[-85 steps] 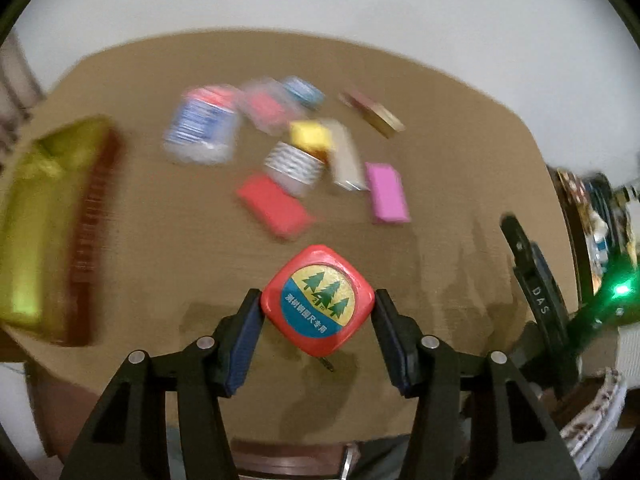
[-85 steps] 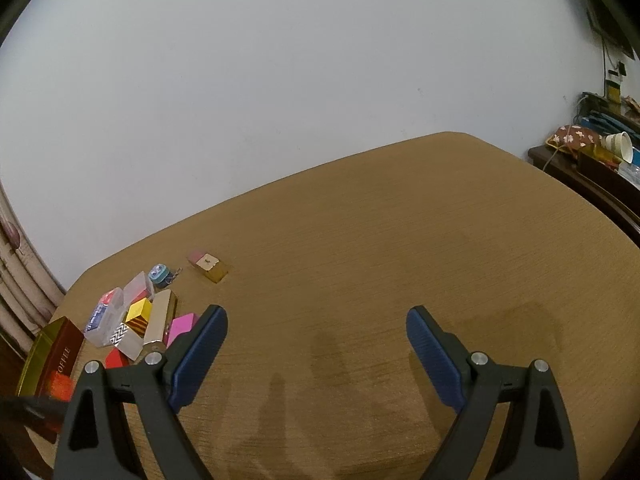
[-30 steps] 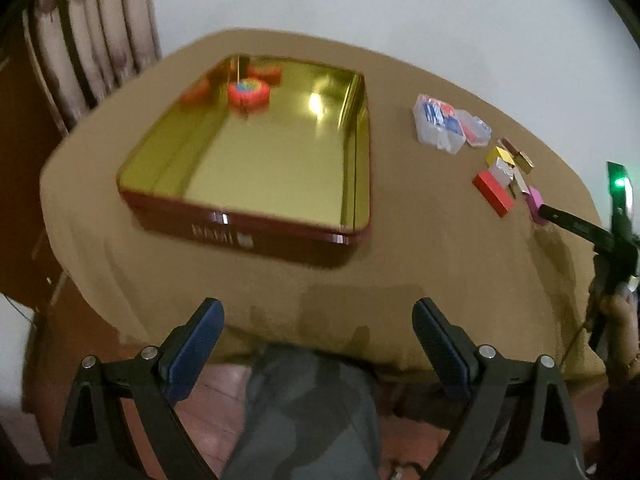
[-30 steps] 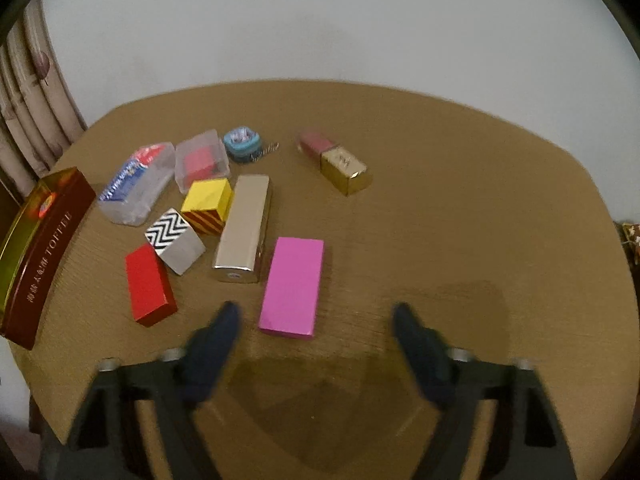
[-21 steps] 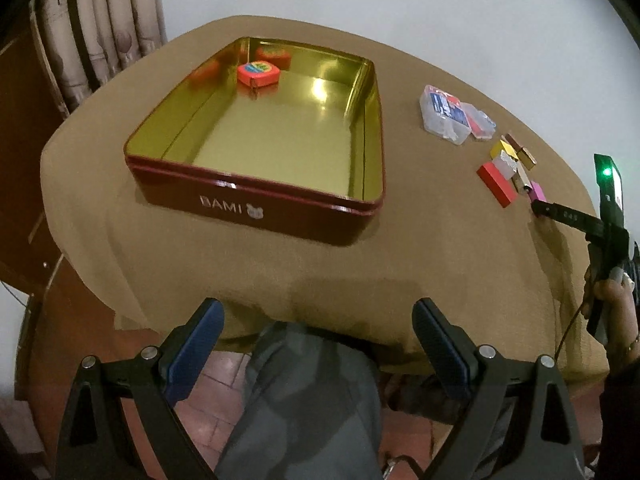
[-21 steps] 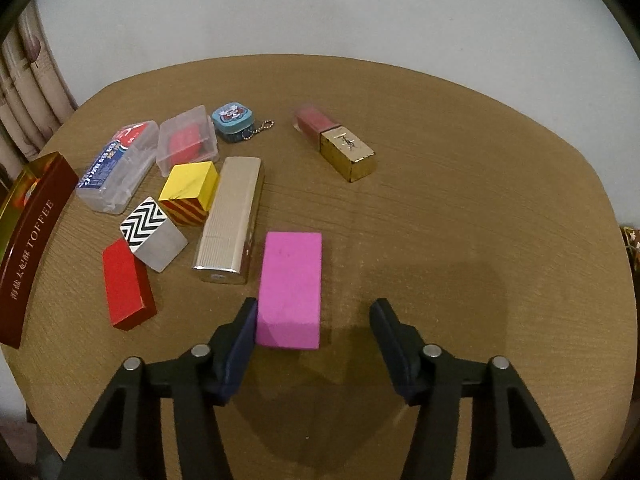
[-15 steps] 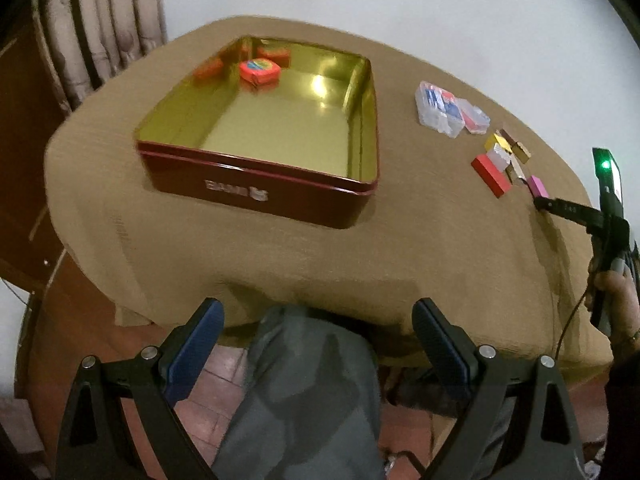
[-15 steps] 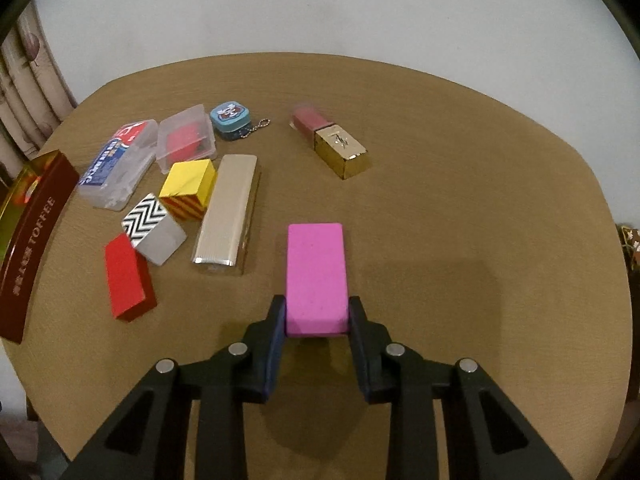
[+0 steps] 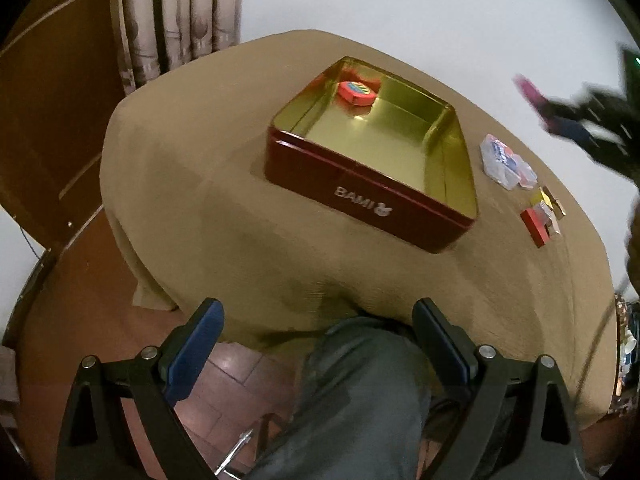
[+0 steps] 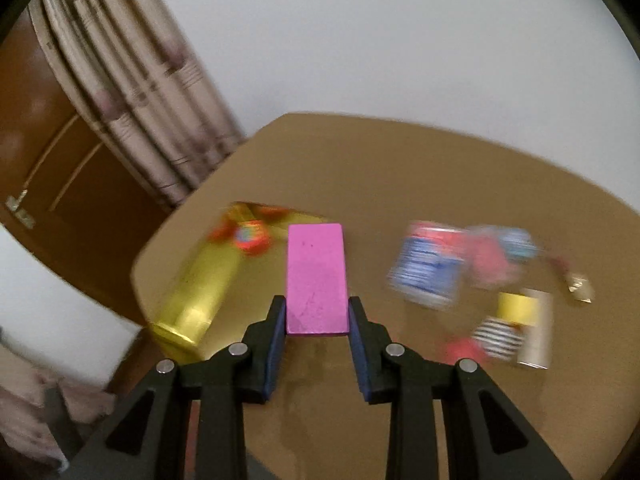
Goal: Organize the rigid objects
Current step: 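Carry the pink block into the tin and open the right gripper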
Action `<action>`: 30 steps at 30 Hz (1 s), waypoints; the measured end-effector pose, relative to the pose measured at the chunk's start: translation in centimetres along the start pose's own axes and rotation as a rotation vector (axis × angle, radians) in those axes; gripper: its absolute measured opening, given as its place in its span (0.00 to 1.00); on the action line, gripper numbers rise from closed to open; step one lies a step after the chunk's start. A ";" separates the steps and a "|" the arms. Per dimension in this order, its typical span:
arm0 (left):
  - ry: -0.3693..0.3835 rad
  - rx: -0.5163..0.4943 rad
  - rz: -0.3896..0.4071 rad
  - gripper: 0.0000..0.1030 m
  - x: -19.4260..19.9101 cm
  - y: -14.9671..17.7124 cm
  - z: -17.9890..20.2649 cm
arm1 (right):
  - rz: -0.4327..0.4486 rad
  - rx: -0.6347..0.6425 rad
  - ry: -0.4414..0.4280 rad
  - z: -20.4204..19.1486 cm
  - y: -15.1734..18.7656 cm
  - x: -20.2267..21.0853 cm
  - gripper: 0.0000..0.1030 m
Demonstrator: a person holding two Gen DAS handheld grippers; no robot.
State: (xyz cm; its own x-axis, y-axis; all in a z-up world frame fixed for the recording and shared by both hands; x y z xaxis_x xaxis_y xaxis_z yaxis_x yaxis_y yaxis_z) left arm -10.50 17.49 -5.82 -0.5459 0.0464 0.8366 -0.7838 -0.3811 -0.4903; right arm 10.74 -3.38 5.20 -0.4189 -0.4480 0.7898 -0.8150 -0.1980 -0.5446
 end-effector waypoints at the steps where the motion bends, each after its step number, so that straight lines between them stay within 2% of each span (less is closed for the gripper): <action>1: -0.021 -0.009 0.002 0.91 0.0 0.1 -0.2 | -0.027 0.014 -0.005 -1.8 -0.9 -2.1 0.29; 4: -0.116 -0.056 0.011 0.91 -0.1 0.3 -0.8 | -0.093 0.018 0.022 -4.9 -2.0 -7.5 0.29; 10: -0.144 -0.118 0.015 0.91 -0.3 0.2 -0.4 | -0.214 -0.044 0.109 -6.3 -2.1 -15.9 0.29; 14: -0.124 -0.128 -0.020 0.91 -0.9 0.2 -0.2 | -0.231 -0.040 0.147 -6.6 -2.3 -17.8 0.29; 16: -0.123 -0.120 -0.034 0.91 -1.1 0.4 -0.3 | -0.230 -0.037 0.197 -6.8 -2.4 -18.6 0.29; 22: -0.126 -0.096 -0.046 0.91 -1.4 0.3 -0.6 | -0.205 -0.032 0.188 -7.5 -3.0 -18.6 0.32; 24: -0.127 -0.100 -0.054 0.91 -1.6 0.4 -0.4 | -0.167 -0.016 0.185 -7.4 -3.0 -17.6 0.32; 27: -0.139 -0.117 -0.047 0.91 -1.3 0.5 0.2 | -0.012 -0.039 0.107 -6.2 -2.3 -12.8 0.32; 28: -0.145 -0.127 -0.036 0.91 -1.2 0.6 0.5 | 0.043 -0.044 0.107 -5.3 -1.8 -10.9 0.34; 30: -0.147 -0.148 -0.020 0.91 -0.8 0.7 1.1 | 0.148 -0.040 0.172 -2.5 0.2 -6.9 0.38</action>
State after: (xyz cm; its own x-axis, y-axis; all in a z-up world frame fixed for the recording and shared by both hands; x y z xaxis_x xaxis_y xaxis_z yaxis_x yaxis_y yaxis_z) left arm -10.29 16.16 -6.52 -0.4890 -0.0864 0.8680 -0.8352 -0.2407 -0.4945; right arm 12.40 1.85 0.37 -0.5945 -0.3140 0.7403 -0.7532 -0.1051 -0.6494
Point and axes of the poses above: each gripper's, at about its wrist camera, not at the fingertips, and x roughly against the way its jaws point, z to its right, y to its underside, the point moved 5 cm from there along -x, roughly the way its jaws point, and after that the axes turned 6 degrees about y, right-handed, at the moved point
